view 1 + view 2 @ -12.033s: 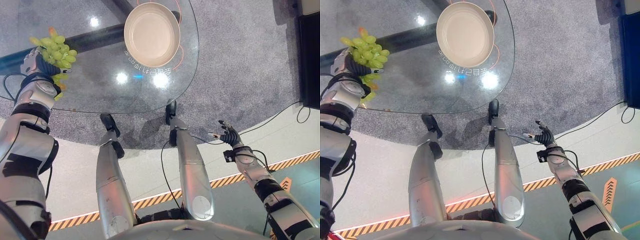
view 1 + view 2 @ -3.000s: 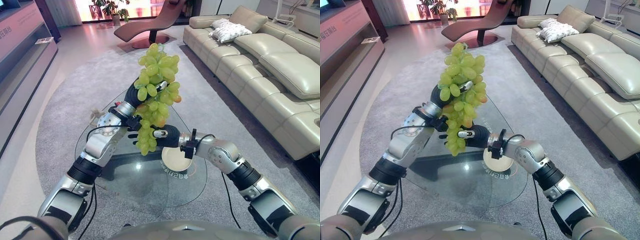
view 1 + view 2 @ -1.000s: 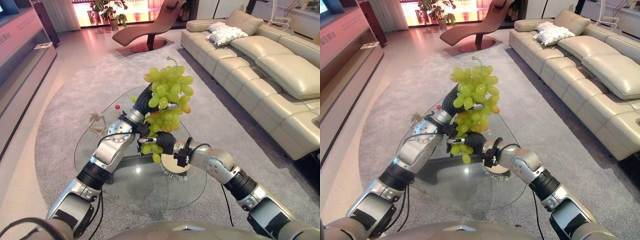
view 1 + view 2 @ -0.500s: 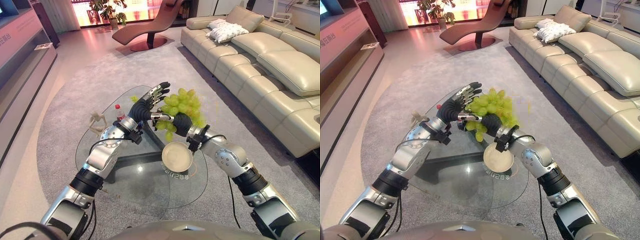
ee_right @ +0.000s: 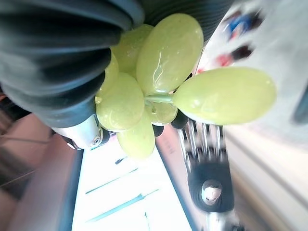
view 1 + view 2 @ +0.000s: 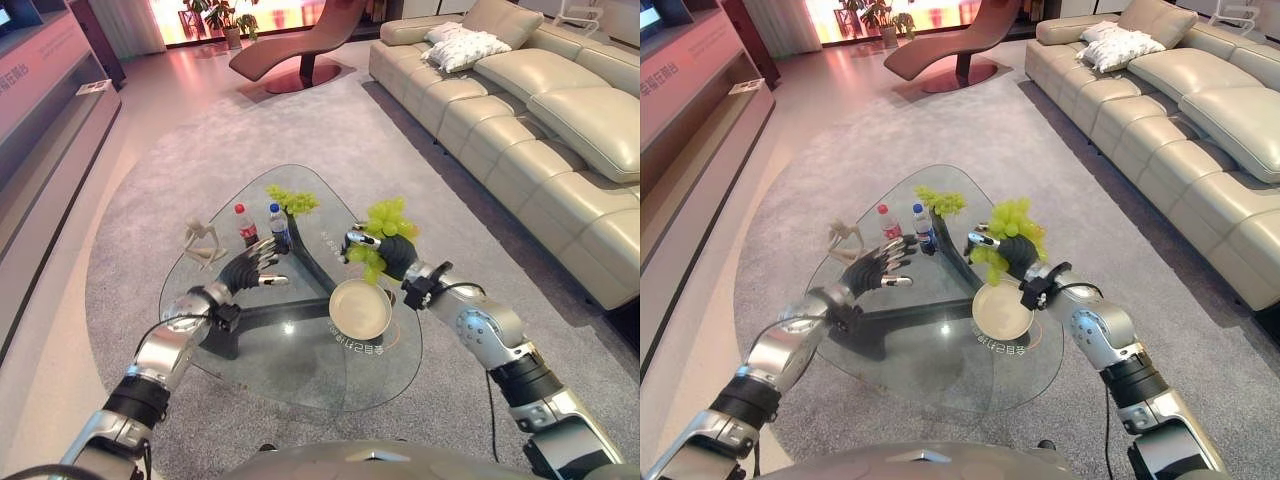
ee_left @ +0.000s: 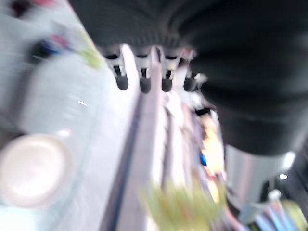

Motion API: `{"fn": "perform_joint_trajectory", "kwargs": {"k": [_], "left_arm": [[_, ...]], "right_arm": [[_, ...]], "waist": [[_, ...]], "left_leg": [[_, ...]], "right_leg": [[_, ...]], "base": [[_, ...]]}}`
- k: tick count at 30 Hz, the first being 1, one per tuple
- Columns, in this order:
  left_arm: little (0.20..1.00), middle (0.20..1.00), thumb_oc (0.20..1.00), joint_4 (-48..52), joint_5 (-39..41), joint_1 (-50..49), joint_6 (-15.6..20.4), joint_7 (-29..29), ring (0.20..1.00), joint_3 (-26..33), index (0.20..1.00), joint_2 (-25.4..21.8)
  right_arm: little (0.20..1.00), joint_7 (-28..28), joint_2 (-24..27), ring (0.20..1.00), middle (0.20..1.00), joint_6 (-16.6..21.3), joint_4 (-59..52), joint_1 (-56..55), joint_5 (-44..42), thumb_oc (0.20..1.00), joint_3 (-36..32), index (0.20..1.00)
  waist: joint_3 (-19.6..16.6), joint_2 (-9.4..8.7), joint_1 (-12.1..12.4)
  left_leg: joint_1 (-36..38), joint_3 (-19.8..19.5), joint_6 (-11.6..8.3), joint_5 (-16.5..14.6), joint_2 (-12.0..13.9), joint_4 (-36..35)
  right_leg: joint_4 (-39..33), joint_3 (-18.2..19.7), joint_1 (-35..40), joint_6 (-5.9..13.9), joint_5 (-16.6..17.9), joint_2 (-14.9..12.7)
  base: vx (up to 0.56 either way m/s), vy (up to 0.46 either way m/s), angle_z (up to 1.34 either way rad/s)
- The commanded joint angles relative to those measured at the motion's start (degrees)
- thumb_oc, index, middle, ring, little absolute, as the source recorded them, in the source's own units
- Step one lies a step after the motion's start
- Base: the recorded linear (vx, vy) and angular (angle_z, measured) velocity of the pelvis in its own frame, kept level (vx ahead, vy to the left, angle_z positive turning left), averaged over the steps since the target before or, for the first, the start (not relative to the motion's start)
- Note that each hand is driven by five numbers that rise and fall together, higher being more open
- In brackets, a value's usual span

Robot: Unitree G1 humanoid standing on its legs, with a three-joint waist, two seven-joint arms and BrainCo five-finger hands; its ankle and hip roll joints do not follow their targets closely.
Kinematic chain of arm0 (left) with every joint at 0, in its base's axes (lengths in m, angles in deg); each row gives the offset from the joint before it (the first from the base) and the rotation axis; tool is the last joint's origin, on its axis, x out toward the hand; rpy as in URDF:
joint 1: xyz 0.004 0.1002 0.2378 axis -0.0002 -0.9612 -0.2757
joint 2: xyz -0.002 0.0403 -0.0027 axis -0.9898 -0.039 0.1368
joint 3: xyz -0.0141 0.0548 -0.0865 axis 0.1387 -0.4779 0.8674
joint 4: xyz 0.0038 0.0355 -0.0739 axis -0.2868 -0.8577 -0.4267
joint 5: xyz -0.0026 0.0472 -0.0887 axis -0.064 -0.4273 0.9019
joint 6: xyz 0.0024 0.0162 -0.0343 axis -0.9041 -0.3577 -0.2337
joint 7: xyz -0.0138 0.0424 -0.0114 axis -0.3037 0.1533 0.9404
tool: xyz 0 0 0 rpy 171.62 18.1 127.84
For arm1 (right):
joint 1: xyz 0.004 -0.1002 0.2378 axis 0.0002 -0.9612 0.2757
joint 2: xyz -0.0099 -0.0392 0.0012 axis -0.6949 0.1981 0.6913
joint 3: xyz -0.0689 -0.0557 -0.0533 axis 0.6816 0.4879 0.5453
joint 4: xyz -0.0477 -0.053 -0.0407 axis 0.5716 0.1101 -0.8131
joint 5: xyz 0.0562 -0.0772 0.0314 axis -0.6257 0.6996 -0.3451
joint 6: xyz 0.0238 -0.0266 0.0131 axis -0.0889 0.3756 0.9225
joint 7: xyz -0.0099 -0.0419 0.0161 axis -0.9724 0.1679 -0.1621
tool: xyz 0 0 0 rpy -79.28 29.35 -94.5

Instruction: Pick up fruits into the plate

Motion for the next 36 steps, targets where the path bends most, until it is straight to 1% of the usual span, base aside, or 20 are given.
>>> {"fn": "perform_joint_trajectory", "kwargs": {"k": [1, 3, 5, 6, 7, 11, 14, 18, 21, 24, 29, 36], "left_arm": [[1.0, 1.0, 1.0, -7.37, -1.84, 1.53, 5.12, -8.26, 1.0, 2.71, 1.0, 0.7], [1.0, 1.0, 1.0, -12.81, -2.79, 0.22, 6.17, -12.37, 1.0, 4.12, 1.0, 2.76], [1.0, 1.0, 1.0, -17.55, -5.09, -0.23, 7.46, -15.43, 1.0, 4.98, 1.0, 3.88], [1.0, 1.0, 1.0, -21.42, -6.61, -0.11, 7.85, -17.28, 1.0, 5.68, 1.0, 4.71], [1.0, 1.0, 1.0, -24.91, -7.75, 0.43, 7.47, -19.79, 1.0, 6.26, 1.0, 5.69], [1.0, 1.0, 1.0, -33.2, -11.93, 1.0, 7.6, -24.2, 1.0, 6.81, 1.0, 7.18], [1.0, 1.0, 1.0, -35.17, -12.44, 0.73, 7.32, -25.25, 1.0, 6.67, 1.0, 7.65], [1.0, 1.0, 1.0, -37.45, -13.55, 1.67, 6.95, -26.01, 1.0, 6.2, 1.0, 6.92], [1.0, 1.0, 1.0, -38.04, -13.49, 1.28, 7.14, -26.16, 1.0, 6.27, 1.0, 6.81], [1.0, 1.0, 1.0, -38.36, -13.18, 0.37, 8.38, -25.72, 1.0, 6.39, 1.0, 6.38], [1.0, 1.0, 1.0, -39.32, -11.98, 1.46, 9.93, -25.34, 1.0, 5.87, 1.0, 6.24], [1.0, 1.0, 1.0, -38.43, -10.63, 3.26, 11.13, -26.17, 1.0, 5.14, 1.0, 5.24]], "right_arm": [[0.2, -0.18, -1.9, 0.2, 0.2, 4.46, -1.6, 3.07, 1.95, 0.2, -5.14, 0.2], [0.2, 0.06, -1.58, 0.2, 0.2, 5.09, 1.1, 2.53, 3.97, 0.2, -5.77, 0.2], [0.2, 0.38, -1.56, 0.2, 0.2, 6.32, 3.64, 2.54, 6.0, 0.2, -5.67, 0.2], [0.2, 1.32, -1.28, 0.2, 0.2, 6.79, 5.78, 3.11, 7.61, 0.2, -5.26, 0.2], [0.2, 2.87, -1.17, 0.2, 0.2, 7.13, 7.84, 4.11, 8.99, 0.2, -4.55, 0.2], [0.2, 7.71, -0.56, 0.2, 0.2, 10.5, 17.7, 7.83, 14.05, 0.2, -2.47, 0.2], [0.2, 9.68, 0.61, 0.2, 0.2, 11.71, 23.09, 10.01, 15.35, 0.2, -1.9, 0.2], [0.2, 12.09, 2.44, 0.2, 0.2, 13.35, 30.51, 13.51, 18.05, 0.2, -1.79, 0.2], [0.2, 12.88, 2.79, 0.2, 0.2, 14.23, 32.82, 13.89, 20.38, 0.2, -1.96, 0.2], [0.2, 13.95, 3.67, 0.2, 0.2, 15.41, 36.64, 15.68, 25.13, 0.2, -1.93, 0.2], [0.2, 14.65, 5.13, 0.2, 0.2, 17.12, 39.7, 18.77, 29.61, 0.2, -0.95, 0.2], [0.2, 16.06, 6.22, 0.2, 0.2, 17.17, 43.05, 22.82, 31.96, 0.2, -0.07, 0.2]], "waist": [[2.43, -3.49, 0.72], [3.26, -3.83, 1.08], [4.02, -4.21, 1.44], [4.71, -4.5, 1.77], [5.58, -4.75, 2.05], [8.39, -5.57, 3.34], [9.69, -5.7, 4.28], [11.97, -5.81, 5.66], [12.62, -5.66, 6.14], [14.24, -4.75, 6.91], [16.88, -3.5, 7.71], [20.32, -3.3, 9.02]], "left_leg": [[-1.88, -0.68, 2.1, -4.69, -1.49, 2.86], [-2.6, -1.11, 2.16, -4.75, -1.67, 2.94], [-3.5, -1.4, 2.17, -4.73, -1.8, 3.07], [-4.38, -1.73, 2.18, -4.59, -1.92, 3.23], [-5.47, -2.18, 2.25, -4.41, -2.1, 3.3], [-7.43, -3.09, 2.4, -3.95, -2.37, 3.04], [-8.28, -3.75, 2.47, -3.76, -2.59, 3.01], [-10.25, -5.29, 2.76, -3.81, -3.35, 3.39], [-10.42, -5.89, 2.97, -3.86, -3.65, 3.16], [-12.02, -6.84, 3.29, -3.83, -4.42, 3.79], [-14.3, -7.63, 3.5, -3.59, -5.16, 4.69], [-17.2, -8.43, 3.58, -3.25, -5.75, 5.36]], "right_leg": [[4.43, -3.34, 0.38, 0.91, -3.93, -3.39], [4.51, -3.39, -0.21, 0.84, -3.98, -3.29], [4.68, -3.43, -0.99, 0.79, -4.02, -3.18], [4.84, -3.4, -1.7, 0.74, -3.96, -3.12], [5.0, -3.35, -2.63, 0.66, -3.9, -3.03], [5.19, -3.96, -3.94, 0.34, -3.93, -2.81], [5.77, -4.28, -4.37, 0.0, -4.33, -2.56], [6.8, -4.47, -5.78, -0.48, -4.75, -2.26], [6.98, -4.68, -5.91, -0.58, -4.96, -2.16], [7.96, -4.7, -7.27, -0.83, -5.31, -2.14], [9.72, -4.92, -9.42, -1.26, -5.79, -2.1], [11.28, -5.64, -12.01, -1.62, -6.23, -1.54]], "base": [[-0.03, -0.015, -0.01], [-0.06, -0.022, 0.0], [-0.1, -0.034, 0.04], [-0.17, -0.055, 0.05], [-0.19, -0.057, 0.04], [-0.12, -0.046, 0.09], [-0.03, -0.02, 0.13], [-0.05, -0.032, 0.12], [0.01, -0.014, 0.15], [-0.03, 0.017, 0.02], [-0.06, 0.033, 0.16], [-0.03, -0.026, 0.08]]}}
